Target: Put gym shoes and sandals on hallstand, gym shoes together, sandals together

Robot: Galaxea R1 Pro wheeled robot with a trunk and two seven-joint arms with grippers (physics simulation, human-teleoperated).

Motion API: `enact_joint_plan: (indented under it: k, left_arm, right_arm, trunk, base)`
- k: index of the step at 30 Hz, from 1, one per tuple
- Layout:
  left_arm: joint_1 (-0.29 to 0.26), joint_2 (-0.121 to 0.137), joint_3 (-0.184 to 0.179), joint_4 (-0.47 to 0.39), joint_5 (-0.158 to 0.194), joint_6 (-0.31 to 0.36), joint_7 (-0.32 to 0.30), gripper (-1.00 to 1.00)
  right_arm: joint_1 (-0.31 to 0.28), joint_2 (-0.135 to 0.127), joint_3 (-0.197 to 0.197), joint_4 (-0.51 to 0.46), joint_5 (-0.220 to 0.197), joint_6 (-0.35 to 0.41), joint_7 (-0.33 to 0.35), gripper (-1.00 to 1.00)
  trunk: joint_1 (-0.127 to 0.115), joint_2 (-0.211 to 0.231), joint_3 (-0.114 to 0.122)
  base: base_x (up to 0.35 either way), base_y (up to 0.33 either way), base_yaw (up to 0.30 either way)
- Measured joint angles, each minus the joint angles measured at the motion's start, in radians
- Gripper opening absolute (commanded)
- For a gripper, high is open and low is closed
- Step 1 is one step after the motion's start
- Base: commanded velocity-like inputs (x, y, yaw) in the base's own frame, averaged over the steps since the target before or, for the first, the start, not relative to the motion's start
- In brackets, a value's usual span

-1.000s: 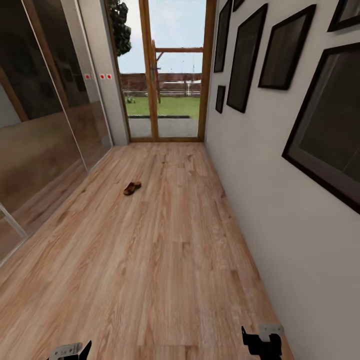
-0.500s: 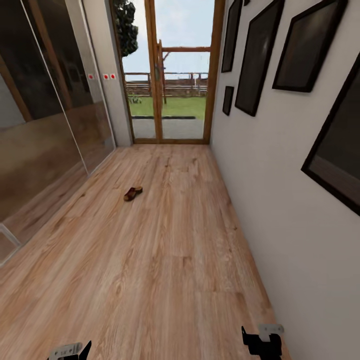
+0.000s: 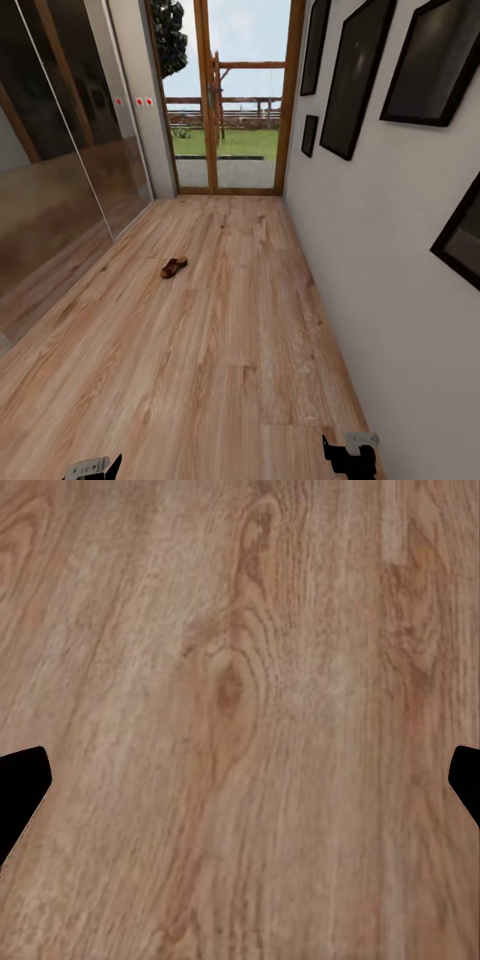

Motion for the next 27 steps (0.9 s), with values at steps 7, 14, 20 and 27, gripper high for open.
enact_joint_plan:
  k: [7, 14, 20, 27]
  left_arm:
    - [0.000, 0.000, 0.000, 0.000, 0.000, 0.000, 0.000, 1.00]
    - [0.000, 0.000, 0.000, 0.000, 0.000, 0.000, 0.000, 1.00]
    - [0.000, 0.000, 0.000, 0.000, 0.000, 0.000, 0.000, 1.00]
    - [0.000, 0.000, 0.000, 0.000, 0.000, 0.000, 0.000, 1.00]
  right_arm:
    - [0.000, 0.000, 0.000, 0.000, 0.000, 0.000, 0.000, 1.00]
    - [0.000, -0.001, 0.000, 0.000, 0.000, 0.001, 0.000, 1.00]
    - [0.000, -0.001, 0.000, 0.000, 0.000, 0.001, 0.000, 1.00]
    - [0.000, 0.000, 0.000, 0.000, 0.000, 0.001, 0.000, 1.00]
  trunk:
    - [0.000, 0.000, 0.000]
    - [0.000, 0.000, 0.000]
    - [0.000, 0.000, 0.000]
    - [0.000, 0.000, 0.000]
  base:
    - [0.339, -0.002, 0.000]
    - [0.339, 0.000, 0.000]
    - [0.339, 0.000, 0.000]
    - [0.339, 0.000, 0.000]
